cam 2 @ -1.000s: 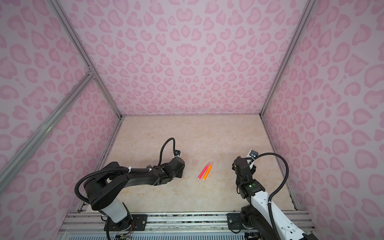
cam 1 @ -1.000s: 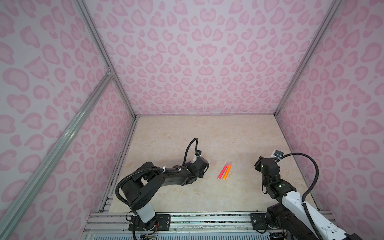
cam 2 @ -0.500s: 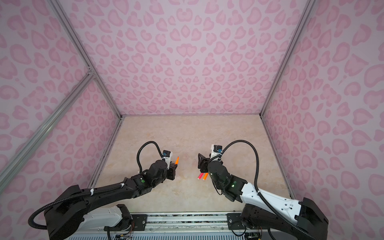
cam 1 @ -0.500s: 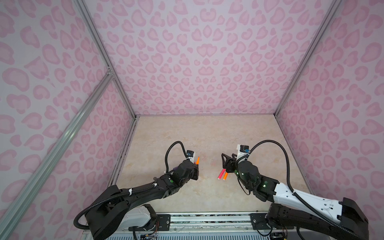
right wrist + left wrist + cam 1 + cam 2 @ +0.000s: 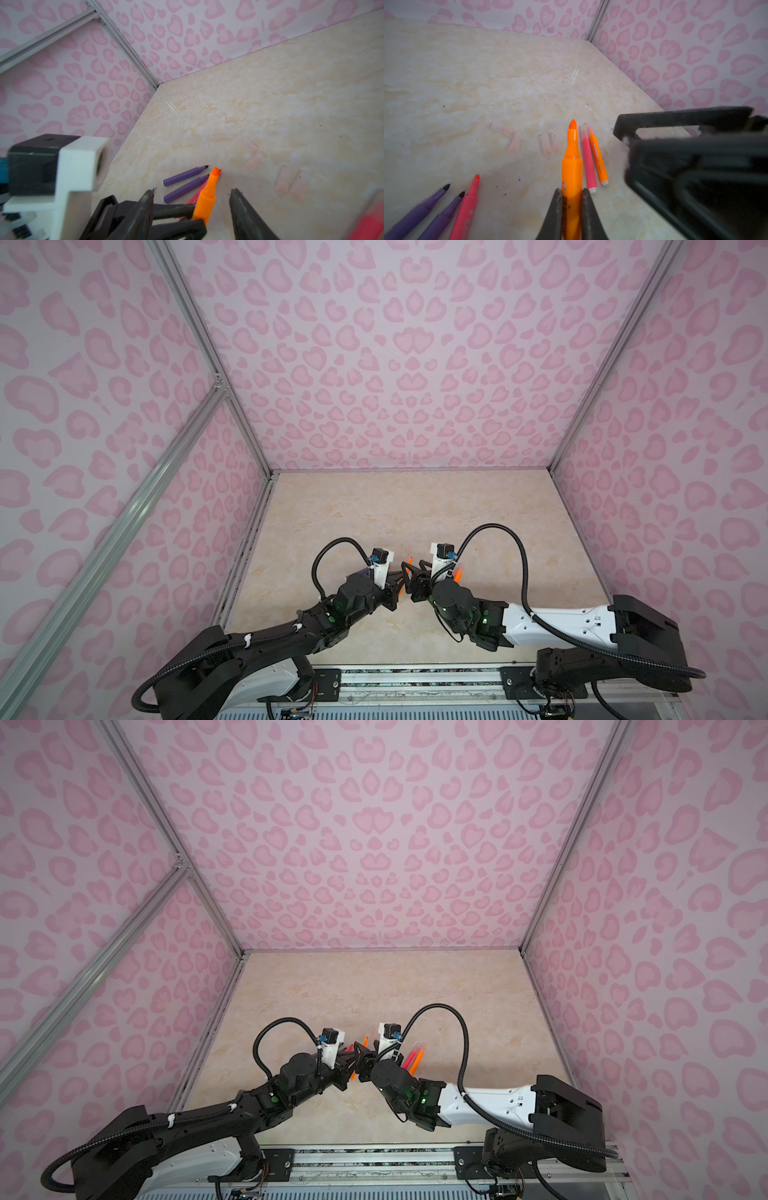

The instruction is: Insert the pens into the pen caps

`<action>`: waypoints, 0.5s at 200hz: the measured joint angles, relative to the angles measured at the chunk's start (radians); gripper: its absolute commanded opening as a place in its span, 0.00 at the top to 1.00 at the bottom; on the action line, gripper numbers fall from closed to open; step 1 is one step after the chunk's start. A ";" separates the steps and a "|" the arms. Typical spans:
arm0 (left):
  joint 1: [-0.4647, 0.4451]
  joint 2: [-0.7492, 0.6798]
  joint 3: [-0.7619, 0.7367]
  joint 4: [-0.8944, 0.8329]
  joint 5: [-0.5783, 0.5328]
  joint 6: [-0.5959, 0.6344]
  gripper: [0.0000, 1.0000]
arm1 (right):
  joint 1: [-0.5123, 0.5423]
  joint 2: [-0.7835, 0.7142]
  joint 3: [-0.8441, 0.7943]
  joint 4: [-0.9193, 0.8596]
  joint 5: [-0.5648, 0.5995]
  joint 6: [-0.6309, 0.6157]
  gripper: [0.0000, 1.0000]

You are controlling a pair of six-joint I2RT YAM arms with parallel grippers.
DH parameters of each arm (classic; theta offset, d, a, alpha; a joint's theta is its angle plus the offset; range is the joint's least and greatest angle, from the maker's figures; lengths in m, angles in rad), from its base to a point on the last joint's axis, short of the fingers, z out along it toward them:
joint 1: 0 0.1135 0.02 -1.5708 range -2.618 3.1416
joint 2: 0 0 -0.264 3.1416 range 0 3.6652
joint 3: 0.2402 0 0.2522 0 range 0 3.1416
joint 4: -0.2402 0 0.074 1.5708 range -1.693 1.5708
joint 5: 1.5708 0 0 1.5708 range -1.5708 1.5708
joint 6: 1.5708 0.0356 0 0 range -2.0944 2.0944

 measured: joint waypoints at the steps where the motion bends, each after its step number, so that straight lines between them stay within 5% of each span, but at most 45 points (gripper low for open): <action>1: -0.001 -0.005 -0.001 0.000 -0.002 0.002 0.97 | 0.000 0.000 0.000 0.000 0.001 0.000 0.40; 100: -0.049 -0.125 -0.069 0.019 -0.052 0.073 0.97 | 0.028 -0.014 -0.010 0.048 -0.013 0.002 0.42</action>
